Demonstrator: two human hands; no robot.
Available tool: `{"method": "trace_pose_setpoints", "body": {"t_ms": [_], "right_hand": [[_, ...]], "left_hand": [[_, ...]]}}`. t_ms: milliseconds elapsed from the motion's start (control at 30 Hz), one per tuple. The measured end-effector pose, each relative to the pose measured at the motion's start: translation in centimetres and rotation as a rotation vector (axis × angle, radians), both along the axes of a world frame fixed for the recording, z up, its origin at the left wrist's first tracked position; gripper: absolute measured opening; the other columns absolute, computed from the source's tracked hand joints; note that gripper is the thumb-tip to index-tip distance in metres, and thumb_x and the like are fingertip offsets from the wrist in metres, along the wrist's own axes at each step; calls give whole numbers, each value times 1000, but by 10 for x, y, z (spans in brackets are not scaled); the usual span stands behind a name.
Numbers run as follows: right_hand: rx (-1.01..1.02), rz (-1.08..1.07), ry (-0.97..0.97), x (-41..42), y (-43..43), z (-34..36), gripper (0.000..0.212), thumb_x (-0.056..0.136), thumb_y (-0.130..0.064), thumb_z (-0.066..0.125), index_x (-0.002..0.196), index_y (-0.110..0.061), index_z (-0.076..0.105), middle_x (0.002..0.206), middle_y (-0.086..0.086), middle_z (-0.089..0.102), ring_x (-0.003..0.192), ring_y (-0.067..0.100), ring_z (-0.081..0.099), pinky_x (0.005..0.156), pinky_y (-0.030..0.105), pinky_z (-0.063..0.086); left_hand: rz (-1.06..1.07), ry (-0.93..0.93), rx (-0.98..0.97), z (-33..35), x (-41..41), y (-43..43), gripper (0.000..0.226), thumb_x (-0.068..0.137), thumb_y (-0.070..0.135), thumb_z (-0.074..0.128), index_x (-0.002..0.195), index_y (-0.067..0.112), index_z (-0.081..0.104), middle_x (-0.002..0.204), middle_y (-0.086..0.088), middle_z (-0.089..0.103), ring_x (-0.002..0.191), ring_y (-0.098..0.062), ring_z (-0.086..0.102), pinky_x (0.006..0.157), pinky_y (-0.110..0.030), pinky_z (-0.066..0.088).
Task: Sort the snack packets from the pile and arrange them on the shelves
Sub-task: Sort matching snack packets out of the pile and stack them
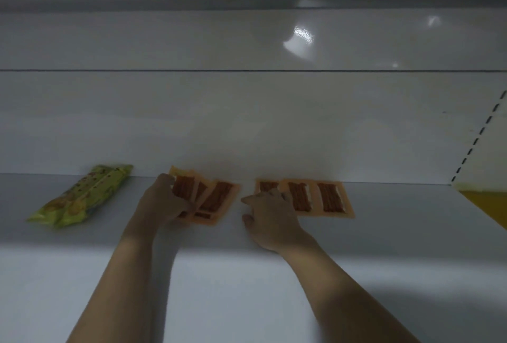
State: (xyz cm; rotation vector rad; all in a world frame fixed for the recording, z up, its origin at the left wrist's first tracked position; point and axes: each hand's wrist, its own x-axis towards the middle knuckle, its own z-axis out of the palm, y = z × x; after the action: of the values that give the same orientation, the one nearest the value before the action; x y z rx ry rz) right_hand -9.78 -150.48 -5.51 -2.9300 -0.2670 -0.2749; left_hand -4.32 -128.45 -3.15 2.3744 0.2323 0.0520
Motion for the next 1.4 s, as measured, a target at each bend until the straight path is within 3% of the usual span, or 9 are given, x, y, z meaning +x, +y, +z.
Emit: {"method": "trace_pose_setpoints", "body": {"t_ms": [133, 333, 467, 633, 767, 900, 1033, 1233, 1400], "right_hand": [[-29, 98, -63, 2, 4, -1, 45, 95, -42, 47, 139, -33, 48, 147, -3, 45, 135, 24, 35, 106, 45, 10], [4, 223, -28, 6, 16, -7, 42, 95, -31, 42, 134, -22, 54, 131, 2, 59, 126, 29, 44, 110, 51, 18], [141, 251, 17, 3, 21, -7, 41, 93, -14, 47, 133, -16, 48, 118, 5, 61, 118, 27, 47, 112, 42, 20], [436, 311, 176, -9, 30, 4, 47, 80, 3, 46, 120, -21, 42, 102, 6, 57, 95, 22, 54, 77, 38, 48], [560, 306, 161, -8, 30, 3, 44, 78, 1, 46, 108, -31, 41, 98, 2, 59, 80, 20, 58, 62, 35, 46], [319, 196, -157, -2, 31, -1, 27, 86, -8, 51, 113, -11, 51, 94, 7, 60, 90, 29, 56, 78, 27, 30], [163, 246, -49, -3, 27, -4, 46, 94, -27, 45, 138, -15, 46, 120, 5, 63, 117, 24, 55, 118, 41, 21], [14, 249, -103, -2, 32, -9, 54, 93, -49, 28, 112, -17, 67, 116, 4, 68, 114, 23, 62, 114, 46, 26], [-39, 151, -45, -1, 26, -4, 65, 87, -54, 21, 120, -17, 63, 127, 6, 64, 122, 24, 58, 111, 46, 32]], "left_hand": [[11, 20, -53, -2, 3, 5, 88, 50, 26, 92, 126, 10, 53, 115, -15, 63, 107, -31, 61, 84, -38, 50], [-114, 62, -29, -7, 8, -11, 77, 38, 55, 88, 97, 9, 68, 90, -6, 69, 89, -26, 67, 65, -30, 47], [-116, 59, 58, -3, 0, -28, 58, 68, 50, 84, 97, 11, 51, 99, -8, 58, 98, -28, 59, 71, -31, 38], [-103, 65, -19, -3, 2, -31, 55, 71, 36, 85, 102, 8, 49, 107, -15, 60, 99, -30, 59, 73, -33, 42], [-99, -12, -30, 0, -2, -31, 55, 72, 32, 85, 100, 8, 45, 95, -10, 56, 97, -32, 59, 69, -34, 39], [-74, -104, -103, 6, -9, -34, 52, 75, 31, 83, 101, 10, 43, 98, -11, 59, 101, -34, 61, 76, -37, 45], [-26, -152, -157, 19, -8, -28, 50, 76, 26, 82, 102, 7, 45, 94, -11, 57, 98, -34, 61, 74, -37, 45], [40, 9, 10, 14, 10, 21, 55, 73, 15, 82, 112, 1, 46, 113, -24, 61, 104, -39, 61, 78, -39, 49], [23, -38, 413, 0, -6, 9, 63, 91, 50, 59, 132, 5, 42, 139, -20, 45, 131, -38, 39, 102, -48, 36]]}}
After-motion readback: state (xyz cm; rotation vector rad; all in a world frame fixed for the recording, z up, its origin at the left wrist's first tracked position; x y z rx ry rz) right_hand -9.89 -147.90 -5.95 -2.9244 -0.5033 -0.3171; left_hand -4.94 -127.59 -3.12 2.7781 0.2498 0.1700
